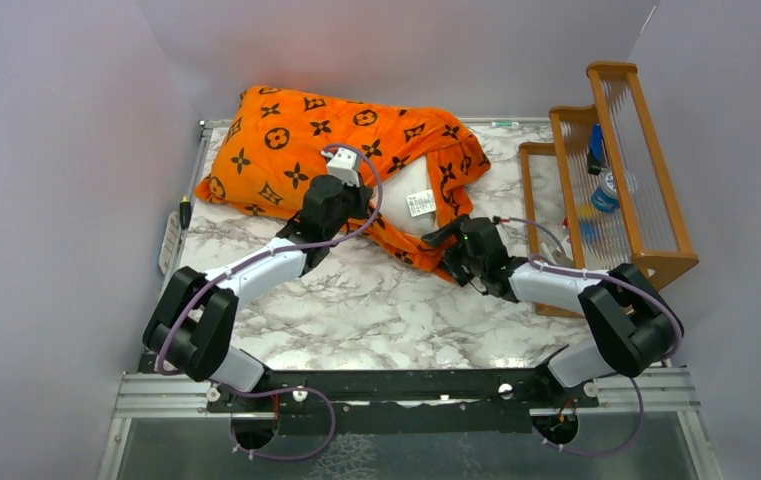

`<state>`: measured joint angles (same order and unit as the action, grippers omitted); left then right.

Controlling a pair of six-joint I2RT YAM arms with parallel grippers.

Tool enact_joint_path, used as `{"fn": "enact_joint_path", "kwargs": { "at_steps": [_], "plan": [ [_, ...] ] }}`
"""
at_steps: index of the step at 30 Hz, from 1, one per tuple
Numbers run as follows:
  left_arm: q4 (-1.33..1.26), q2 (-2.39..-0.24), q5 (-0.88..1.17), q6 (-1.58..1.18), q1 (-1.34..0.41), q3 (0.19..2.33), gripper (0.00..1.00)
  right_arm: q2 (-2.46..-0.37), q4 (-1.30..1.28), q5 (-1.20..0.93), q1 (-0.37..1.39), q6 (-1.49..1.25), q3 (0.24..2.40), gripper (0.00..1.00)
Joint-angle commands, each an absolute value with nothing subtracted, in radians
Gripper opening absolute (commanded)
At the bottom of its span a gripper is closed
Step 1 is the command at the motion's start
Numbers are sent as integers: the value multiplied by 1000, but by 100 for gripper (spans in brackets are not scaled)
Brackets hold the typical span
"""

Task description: Remove the pillowcase from the pillow

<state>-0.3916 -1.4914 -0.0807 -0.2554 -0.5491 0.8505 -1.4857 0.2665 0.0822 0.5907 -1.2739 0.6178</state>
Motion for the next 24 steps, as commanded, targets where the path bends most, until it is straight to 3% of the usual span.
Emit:
{"fn": "enact_joint_path", "kwargs": {
  "at_steps": [1,7,15,18,24],
  "plan": [
    [-406,-1445,-68,-271,-538,844,0,-1418,135,299,568,-1504,526,100],
    [-408,-1448,-45,-286,-538,832,0,-1380,376,160,560,-1233,569,96],
    [-429,-1479,-2,-316,-540,830,0,-1402,219,275,563,-1160,693,95],
    [-427,-1471,-2,-305,-540,826,0,-1446,165,332,562,-1153,723,90],
    [-373,-1438,23,-281,-541,841,0,-1519,82,357,538,-1164,738,70]
  ]
}}
